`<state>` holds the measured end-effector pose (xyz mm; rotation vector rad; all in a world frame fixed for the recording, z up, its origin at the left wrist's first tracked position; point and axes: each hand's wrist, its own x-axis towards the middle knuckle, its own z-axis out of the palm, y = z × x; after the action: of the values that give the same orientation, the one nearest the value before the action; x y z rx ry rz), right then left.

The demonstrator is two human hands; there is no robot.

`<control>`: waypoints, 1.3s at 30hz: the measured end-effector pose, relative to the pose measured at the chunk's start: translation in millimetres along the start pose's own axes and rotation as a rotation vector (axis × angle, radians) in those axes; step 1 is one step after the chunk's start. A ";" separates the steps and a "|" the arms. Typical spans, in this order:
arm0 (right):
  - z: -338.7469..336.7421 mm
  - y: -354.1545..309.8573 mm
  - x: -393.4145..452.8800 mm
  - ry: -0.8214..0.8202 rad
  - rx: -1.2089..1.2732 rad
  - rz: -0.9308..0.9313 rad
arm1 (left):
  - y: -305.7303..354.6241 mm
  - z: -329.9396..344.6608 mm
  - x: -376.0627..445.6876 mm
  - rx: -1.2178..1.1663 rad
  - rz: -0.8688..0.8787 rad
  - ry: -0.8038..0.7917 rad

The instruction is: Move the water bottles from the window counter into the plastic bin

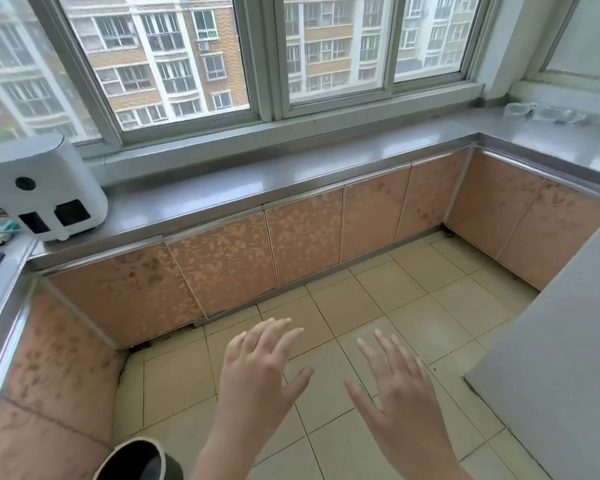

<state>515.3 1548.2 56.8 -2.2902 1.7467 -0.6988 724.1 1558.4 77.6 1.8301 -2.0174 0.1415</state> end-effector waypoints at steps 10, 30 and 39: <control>-6.4 83.5 150.1 0.078 -0.013 0.071 | 20.0 69.6 173.6 -0.037 0.079 -0.019; -19.5 277.7 458.3 0.204 -0.166 0.459 | 102.6 246.3 584.8 -0.185 0.377 0.035; -39.7 403.6 579.8 0.237 -0.186 0.502 | 187.2 332.0 720.3 -0.164 0.419 0.016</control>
<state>265.2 886.6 74.2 -1.7941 2.4581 -0.7490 427.3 799.5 74.6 1.2873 -2.3004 0.1052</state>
